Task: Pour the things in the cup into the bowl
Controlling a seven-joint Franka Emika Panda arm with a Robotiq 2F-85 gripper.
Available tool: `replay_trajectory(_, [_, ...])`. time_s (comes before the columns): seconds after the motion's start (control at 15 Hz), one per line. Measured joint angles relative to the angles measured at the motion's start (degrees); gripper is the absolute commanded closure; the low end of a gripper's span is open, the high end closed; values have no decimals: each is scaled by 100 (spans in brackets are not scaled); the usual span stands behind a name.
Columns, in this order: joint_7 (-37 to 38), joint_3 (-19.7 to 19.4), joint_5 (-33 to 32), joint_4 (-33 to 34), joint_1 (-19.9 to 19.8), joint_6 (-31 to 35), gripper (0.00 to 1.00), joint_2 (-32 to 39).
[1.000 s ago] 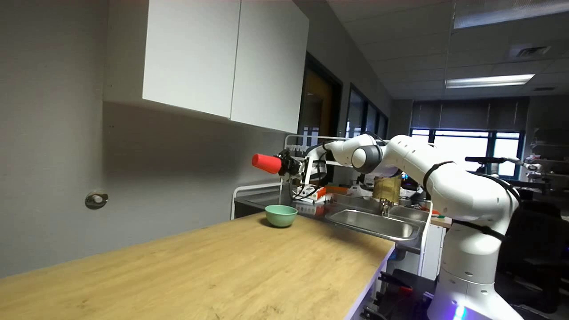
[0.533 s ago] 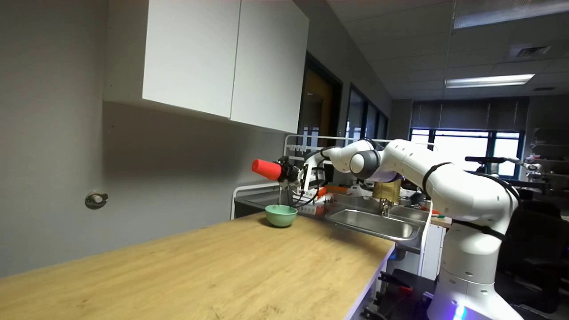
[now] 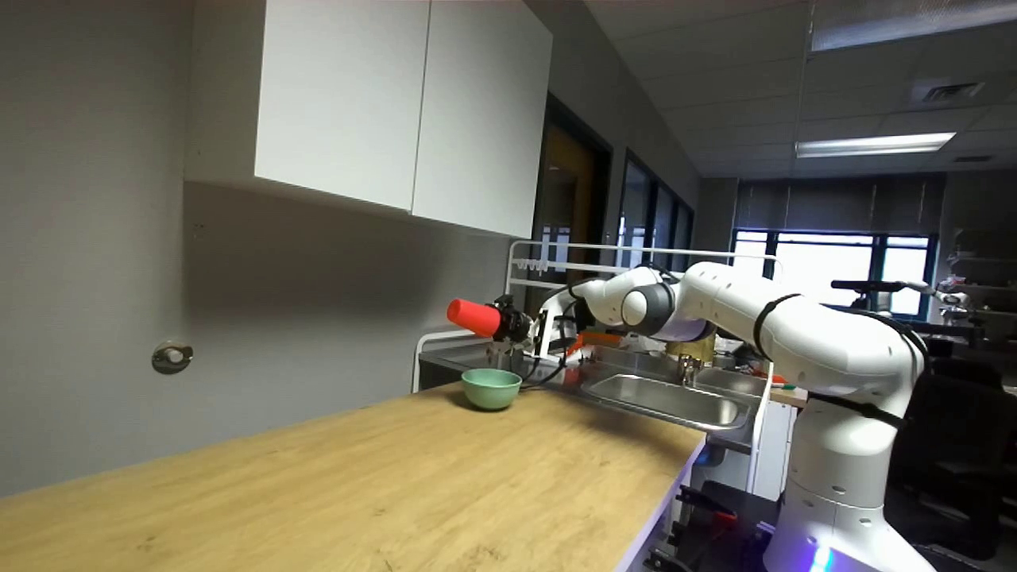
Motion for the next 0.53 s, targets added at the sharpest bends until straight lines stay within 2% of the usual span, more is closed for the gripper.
replay_trajectory(0.53, [130, 12, 1, 495, -63, -28, 98, 3])
